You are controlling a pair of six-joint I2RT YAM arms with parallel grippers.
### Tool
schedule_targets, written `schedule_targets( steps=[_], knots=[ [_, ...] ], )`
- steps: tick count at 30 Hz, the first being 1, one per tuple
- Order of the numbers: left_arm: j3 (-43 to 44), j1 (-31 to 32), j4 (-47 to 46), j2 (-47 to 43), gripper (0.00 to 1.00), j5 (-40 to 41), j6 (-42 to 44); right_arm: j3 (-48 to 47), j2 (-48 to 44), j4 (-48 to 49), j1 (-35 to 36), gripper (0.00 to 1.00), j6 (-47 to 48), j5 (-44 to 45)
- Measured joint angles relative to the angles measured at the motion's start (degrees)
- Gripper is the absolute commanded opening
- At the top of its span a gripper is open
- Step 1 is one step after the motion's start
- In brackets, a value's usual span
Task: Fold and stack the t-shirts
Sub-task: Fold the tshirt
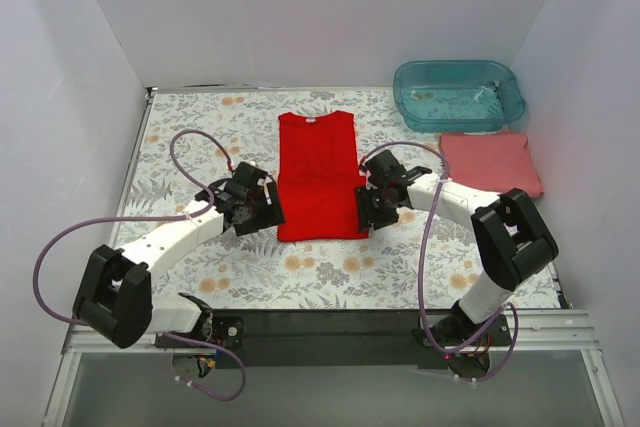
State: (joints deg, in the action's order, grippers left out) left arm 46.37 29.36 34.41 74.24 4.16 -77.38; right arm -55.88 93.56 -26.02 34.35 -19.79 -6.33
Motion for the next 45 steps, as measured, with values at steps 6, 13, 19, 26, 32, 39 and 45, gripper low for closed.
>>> schedule_targets(
  steps=[6,13,19,26,32,39,45],
  knots=[
    [0.1,1.7,-0.2,2.6,0.89,0.1,-0.8,-0.7,1.8,-1.2,2.1,0.50,-0.6,2.2],
    [0.1,2.4,-0.7,4.2,0.95,-0.6,-1.1,-2.3,3.5,-3.1,4.0,0.40,-1.4,5.6],
    [0.1,2.9,-1.5,5.3,0.93,-1.9,-1.2,-4.3,5.2,-5.1,5.3,0.20,-2.3,7.8],
    [0.7,3.7,-1.0,7.2,0.90,-2.3,-1.5,-4.5,5.4,-5.1,6.2,0.01,-2.9,8.3],
    [3.3,4.7,0.1,10.6,0.82,-2.0,-1.5,-4.7,5.6,-5.2,6.2,0.01,-2.5,8.1],
    [6.3,6.1,1.4,15.4,0.62,-0.9,-1.5,-4.7,5.6,-5.2,6.2,0.01,-2.2,7.9],
    [7.1,6.5,3.0,18.1,0.48,0.4,-1.5,-4.7,5.7,-5.2,6.2,0.01,-1.8,7.7]
  ],
)
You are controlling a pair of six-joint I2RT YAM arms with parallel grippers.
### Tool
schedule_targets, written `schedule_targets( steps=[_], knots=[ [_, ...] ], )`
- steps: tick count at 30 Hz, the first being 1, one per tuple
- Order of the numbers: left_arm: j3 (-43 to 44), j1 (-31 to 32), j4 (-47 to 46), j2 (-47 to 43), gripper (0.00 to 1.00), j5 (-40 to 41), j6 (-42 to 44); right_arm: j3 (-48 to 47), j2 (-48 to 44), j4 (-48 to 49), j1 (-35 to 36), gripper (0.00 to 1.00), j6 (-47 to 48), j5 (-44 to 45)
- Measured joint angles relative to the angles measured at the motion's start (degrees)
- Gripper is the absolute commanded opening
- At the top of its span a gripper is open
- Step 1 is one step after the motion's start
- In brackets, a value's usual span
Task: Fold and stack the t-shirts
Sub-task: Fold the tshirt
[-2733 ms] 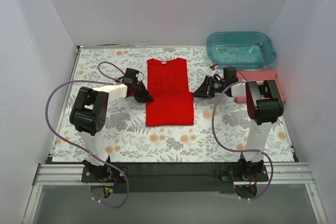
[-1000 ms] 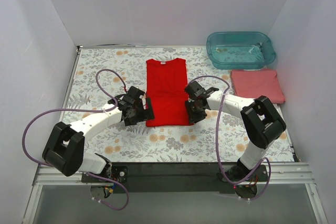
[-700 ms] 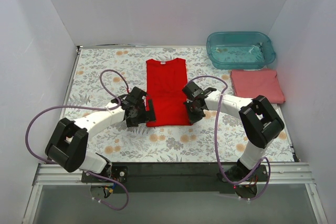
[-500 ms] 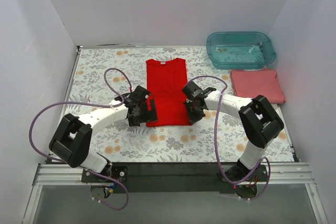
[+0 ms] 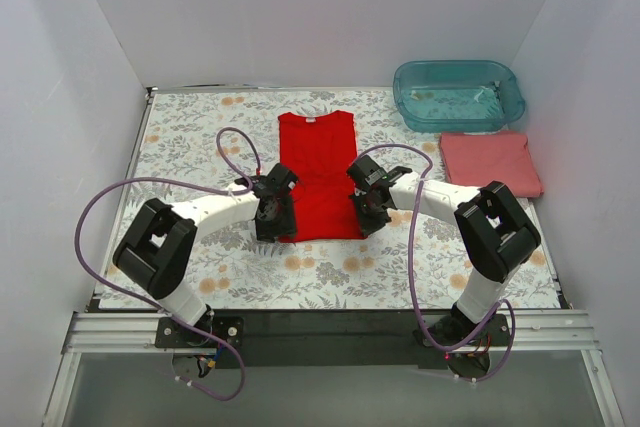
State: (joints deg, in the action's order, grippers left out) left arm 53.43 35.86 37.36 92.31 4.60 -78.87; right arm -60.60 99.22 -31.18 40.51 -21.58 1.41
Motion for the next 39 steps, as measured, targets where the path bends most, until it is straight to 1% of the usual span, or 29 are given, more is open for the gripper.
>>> schedule_targets(
  steps=[2,6,11,13,14,15,16,17,22,25,28,29,30,34,35,37,39],
  knots=[
    [0.2,0.0,0.3,0.4,0.43,0.4,-0.1,0.0,0.0,0.0,0.0,0.01,0.2,-0.1],
    [1.2,0.0,0.9,1.6,0.40,1.0,0.0,-0.1,0.2,0.0,0.0,0.01,0.6,-0.2],
    [1.8,0.2,1.4,2.1,0.33,1.2,0.0,-0.1,0.2,0.0,0.0,0.01,0.8,-0.3],
    [1.8,0.3,1.4,2.2,0.25,1.2,-0.1,-0.1,0.2,0.0,0.0,0.01,0.8,-0.3],
    [1.8,0.4,1.3,2.3,0.19,1.2,-0.2,-0.1,0.2,0.0,0.0,0.01,0.8,-0.3],
    [1.8,0.6,1.1,2.3,0.09,1.1,-0.5,-0.1,0.2,0.0,0.0,0.01,0.8,-0.3],
    [1.8,0.7,0.9,2.4,0.02,0.9,-0.9,-0.1,0.2,0.0,0.0,0.01,0.8,-0.3],
    [1.8,0.7,0.6,2.5,0.00,0.7,-1.0,-0.2,0.2,0.0,0.0,0.01,0.8,-0.3],
    [1.8,0.8,0.8,2.4,0.00,0.2,-1.3,-0.6,0.3,-0.7,0.0,0.01,1.3,-0.9],
    [1.1,2.0,3.1,1.1,0.00,-0.1,-2.6,-0.8,0.2,-3.3,1.0,0.01,1.9,-2.5],
    [-2.1,6.7,8.6,-4.5,0.00,-0.9,-6.7,0.5,-2.2,-8.3,5.4,0.01,1.4,-4.0],
    [-3.1,11.1,10.9,-7.4,0.00,-1.1,-8.6,1.5,-4.2,-10.1,7.5,0.01,0.7,-4.7],
    [-3.7,13.9,13.0,-9.8,0.00,-1.5,-10.1,2.6,-6.6,-12.2,9.6,0.01,-0.1,-5.2],
    [-4.1,31.6,22.0,-20.1,0.00,-3.7,-22.0,3.6,-18.1,-20.8,17.6,0.01,-4.3,-8.5],
    [-4.0,34.8,23.9,-21.9,0.00,-4.5,-24.4,3.6,-20.5,-22.1,18.6,0.01,-5.2,-9.4],
    [-4.0,37.6,27.7,-24.5,0.00,-5.6,-28.1,3.5,-24.0,-24.5,19.5,0.01,-6.4,-10.8],
    [-3.1,36.9,30.2,-25.7,0.00,-5.0,-30.4,1.9,-24.4,-27.8,19.2,0.01,-6.7,-11.0]
  ],
)
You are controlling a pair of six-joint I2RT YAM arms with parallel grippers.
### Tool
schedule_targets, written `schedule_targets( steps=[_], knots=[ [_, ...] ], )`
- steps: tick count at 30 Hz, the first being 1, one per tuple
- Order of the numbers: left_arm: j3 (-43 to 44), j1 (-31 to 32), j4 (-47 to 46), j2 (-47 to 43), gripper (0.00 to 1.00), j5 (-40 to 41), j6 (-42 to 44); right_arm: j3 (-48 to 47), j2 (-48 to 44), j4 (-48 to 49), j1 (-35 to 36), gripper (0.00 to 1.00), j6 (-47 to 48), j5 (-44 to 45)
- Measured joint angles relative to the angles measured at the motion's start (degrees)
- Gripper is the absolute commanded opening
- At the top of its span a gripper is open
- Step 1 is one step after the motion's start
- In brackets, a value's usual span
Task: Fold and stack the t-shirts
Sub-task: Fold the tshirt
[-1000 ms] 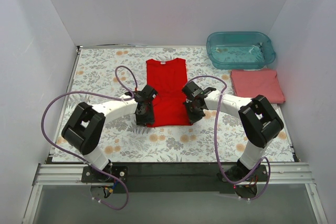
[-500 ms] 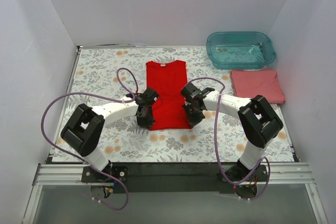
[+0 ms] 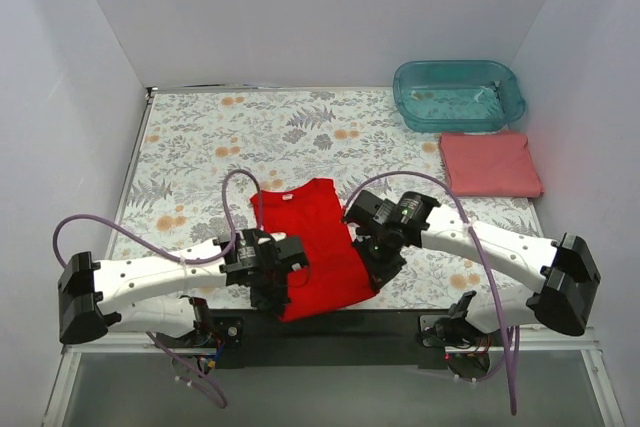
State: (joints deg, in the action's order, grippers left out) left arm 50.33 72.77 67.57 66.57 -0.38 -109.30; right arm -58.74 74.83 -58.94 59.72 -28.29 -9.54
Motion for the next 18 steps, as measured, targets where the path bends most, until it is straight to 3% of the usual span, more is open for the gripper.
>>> schedule_targets(
  steps=[8,13,18],
  knots=[
    [7.4,-22.3,0.1,-1.2,0.00,0.9,7.7,-19.2,10.4,-6.0,-7.6,0.01,6.1,1.2],
    [10.8,-27.7,-1.5,1.4,0.00,0.8,13.2,-33.8,18.3,-8.5,-10.8,0.01,10.6,-0.1],
    [11.0,-32.5,-4.3,1.6,0.00,-1.4,17.0,-41.9,24.3,-9.7,-12.4,0.01,13.6,-2.0]
  ],
)
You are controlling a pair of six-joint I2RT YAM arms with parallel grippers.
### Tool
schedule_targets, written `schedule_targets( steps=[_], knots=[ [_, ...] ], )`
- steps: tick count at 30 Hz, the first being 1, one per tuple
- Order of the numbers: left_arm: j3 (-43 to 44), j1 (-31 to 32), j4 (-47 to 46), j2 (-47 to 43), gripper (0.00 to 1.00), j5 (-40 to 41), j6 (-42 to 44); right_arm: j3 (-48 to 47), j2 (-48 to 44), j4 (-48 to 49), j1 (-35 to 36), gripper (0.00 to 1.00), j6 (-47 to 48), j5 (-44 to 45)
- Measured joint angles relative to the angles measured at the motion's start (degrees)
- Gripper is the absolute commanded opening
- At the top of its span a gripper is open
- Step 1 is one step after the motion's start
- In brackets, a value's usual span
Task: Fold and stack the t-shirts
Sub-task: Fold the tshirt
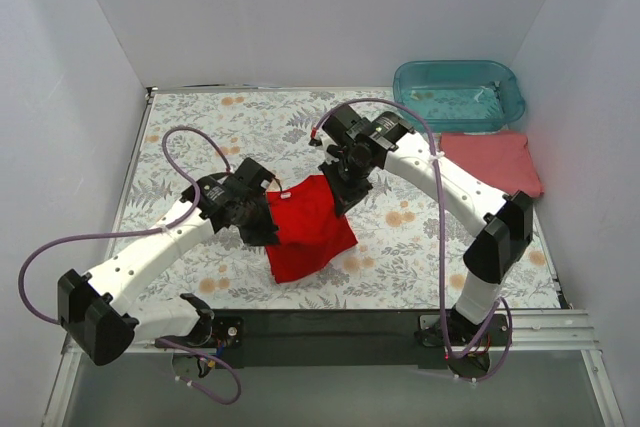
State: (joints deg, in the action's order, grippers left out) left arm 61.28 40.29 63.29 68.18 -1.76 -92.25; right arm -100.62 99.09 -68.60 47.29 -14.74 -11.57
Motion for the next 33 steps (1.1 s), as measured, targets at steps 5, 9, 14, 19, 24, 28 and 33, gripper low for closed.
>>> schedule_targets(
  steps=[5,9,14,19,24,28,33],
  knots=[
    [-0.1,-7.1,-4.0,0.1,0.00,-1.7,3.2,-4.9,5.9,-1.4,-1.8,0.01,2.0,-0.9],
    [-0.3,-12.7,-8.0,1.4,0.00,-3.4,5.6,-10.8,10.7,-1.9,-3.9,0.01,3.1,-0.8],
    [-1.5,-18.6,-12.6,4.9,0.00,-4.7,8.2,-17.9,16.7,-1.8,-7.0,0.01,4.6,-0.9],
    [-4.4,-23.6,-17.1,7.9,0.00,-5.2,10.1,-19.3,22.2,-0.2,-9.4,0.01,6.1,-0.9],
    [-5.5,-26.7,-22.2,12.4,0.00,-5.2,11.3,-16.5,25.2,6.2,-11.2,0.01,6.5,-1.1],
    [-6.6,-27.0,-26.7,15.7,0.00,-5.1,11.9,-13.6,25.6,12.1,-12.1,0.02,6.8,-1.5],
    [-8.2,-27.1,-31.1,19.6,0.03,-4.0,12.2,-11.6,27.1,18.1,-12.9,0.10,7.2,-2.2]
  ],
)
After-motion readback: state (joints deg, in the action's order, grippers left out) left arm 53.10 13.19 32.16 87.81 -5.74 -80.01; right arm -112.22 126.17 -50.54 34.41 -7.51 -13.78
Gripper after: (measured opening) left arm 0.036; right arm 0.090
